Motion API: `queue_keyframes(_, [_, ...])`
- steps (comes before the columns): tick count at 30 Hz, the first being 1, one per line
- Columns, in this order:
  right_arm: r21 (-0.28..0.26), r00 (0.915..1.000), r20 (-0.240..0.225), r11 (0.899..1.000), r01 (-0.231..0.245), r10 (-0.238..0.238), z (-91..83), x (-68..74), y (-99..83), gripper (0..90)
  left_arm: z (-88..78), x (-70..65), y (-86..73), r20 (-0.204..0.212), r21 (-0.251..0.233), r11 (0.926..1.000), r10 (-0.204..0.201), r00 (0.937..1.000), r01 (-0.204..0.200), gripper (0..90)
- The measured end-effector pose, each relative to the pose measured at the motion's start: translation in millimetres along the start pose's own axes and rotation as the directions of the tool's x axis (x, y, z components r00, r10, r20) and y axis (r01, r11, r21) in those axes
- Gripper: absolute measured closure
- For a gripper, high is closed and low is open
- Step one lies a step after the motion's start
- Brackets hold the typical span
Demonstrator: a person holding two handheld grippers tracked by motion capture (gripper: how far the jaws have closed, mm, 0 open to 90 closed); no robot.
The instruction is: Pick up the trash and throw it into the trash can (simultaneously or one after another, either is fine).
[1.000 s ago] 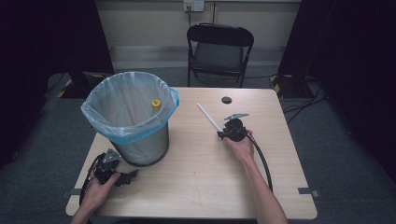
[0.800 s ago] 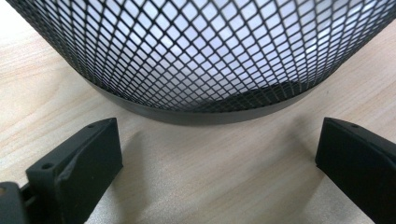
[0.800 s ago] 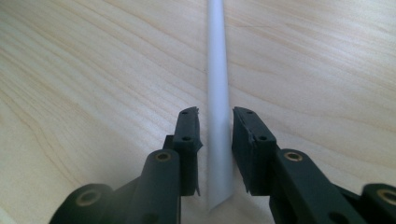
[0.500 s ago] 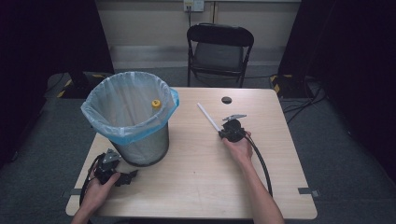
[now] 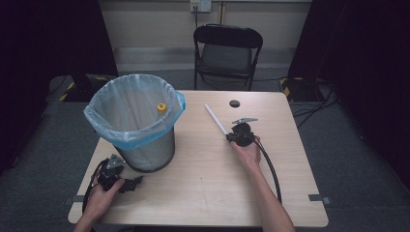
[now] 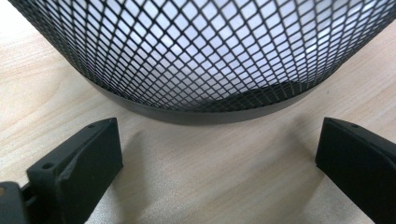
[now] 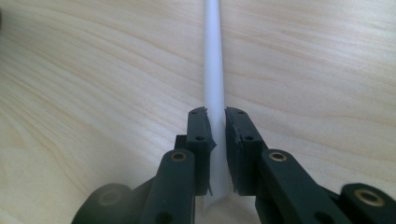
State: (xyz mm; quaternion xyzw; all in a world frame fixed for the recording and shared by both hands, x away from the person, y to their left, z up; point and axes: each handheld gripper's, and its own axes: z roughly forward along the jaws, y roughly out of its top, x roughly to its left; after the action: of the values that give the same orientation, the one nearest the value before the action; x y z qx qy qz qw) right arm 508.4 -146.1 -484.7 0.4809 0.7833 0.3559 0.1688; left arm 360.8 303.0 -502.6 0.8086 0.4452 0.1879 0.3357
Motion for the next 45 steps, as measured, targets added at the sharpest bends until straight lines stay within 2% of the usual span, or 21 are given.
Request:
queue_keyframes(6, [-0.018, 0.9998, -0.02, 1.0, -0.009, 0.009, -3.0, 3.0, 3.2, 80.9, 0.0, 0.0, 0.0, 0.0, 0.0, 1.0, 0.0, 1.0, 0.0, 0.1])
queue_keyframes(8, [-0.01, 0.9999, -0.016, 1.0, 0.006, -0.006, -2.3, 6.4, 3.9, 80.8, 0.0, 0.0, 0.0, -0.001, 0.0, 1.0, 0.0, 1.0, 0.0, 0.1])
queue_keyframes(19, [-0.075, 0.9992, -0.039, 0.997, -0.005, 0.002, -11.7, 12.9, 14.1, 80.8, 0.0, 0.0, 0.0, 0.0, 0.0, 1.0, 0.0, 1.0, 0.0, 0.0])
queue_keyframes(27, [-0.153, 0.996, -0.085, 0.987, -0.04, 0.027, -26.8, 15.3, 27.9, 80.8, 0.0, 0.0, 0.0, 0.0, 0.0, 1.0, 0.0, 1.0, 0.0, 0.1])
queue_keyframes(31, [-0.175, 0.9947, -0.098, 0.983, -0.049, 0.032, -34.0, 15.5, 32.5, 80.8, 0.0, 0.0, 0.0, 0.0, -0.001, 1.0, 0.0, 1.0, 0.0, 0.0])
queue_keyframes(45, [-0.245, 0.9922, -0.124, 0.969, -0.044, 0.014, -54.3, 19.1, 47.9, 80.8, 0.0, -0.1, 0.0, 0.0, 0.0, 1.0, 0.0, 1.0, 0.0, 0.0])
